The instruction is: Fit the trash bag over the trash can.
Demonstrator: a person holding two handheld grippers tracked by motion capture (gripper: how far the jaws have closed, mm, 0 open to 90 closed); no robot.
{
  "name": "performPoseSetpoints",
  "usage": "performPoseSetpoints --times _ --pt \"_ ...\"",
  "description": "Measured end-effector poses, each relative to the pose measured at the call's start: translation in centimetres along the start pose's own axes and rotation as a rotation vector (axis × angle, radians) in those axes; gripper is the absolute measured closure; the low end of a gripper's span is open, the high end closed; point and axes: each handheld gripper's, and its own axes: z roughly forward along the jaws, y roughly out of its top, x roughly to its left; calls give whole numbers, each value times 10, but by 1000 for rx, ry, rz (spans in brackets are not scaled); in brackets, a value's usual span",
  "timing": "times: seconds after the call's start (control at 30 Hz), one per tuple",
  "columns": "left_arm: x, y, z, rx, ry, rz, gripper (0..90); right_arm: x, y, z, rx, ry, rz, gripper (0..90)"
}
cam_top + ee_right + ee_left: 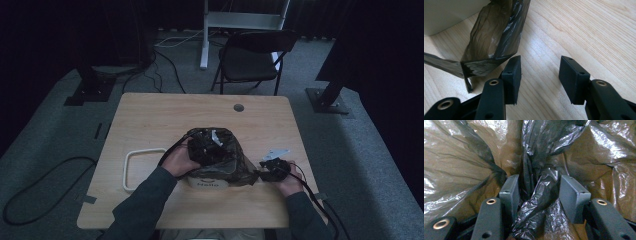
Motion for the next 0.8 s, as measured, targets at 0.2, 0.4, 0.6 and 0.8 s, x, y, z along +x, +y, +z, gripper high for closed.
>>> performPoseSetpoints --times 0.2,0.4,0.6,0.8 --pt "0 1 1 28 2 3 476 0 0 0 0 3 1 521" --pt "0 2 3 53 3 15 458 0 0 0 0 4 4 522" --pt "-1 3 4 80 2 29 436 0 0 0 1 5 4 522" --pt "-2 3 5 86 6 29 404 0 0 0 1 8 4 522"
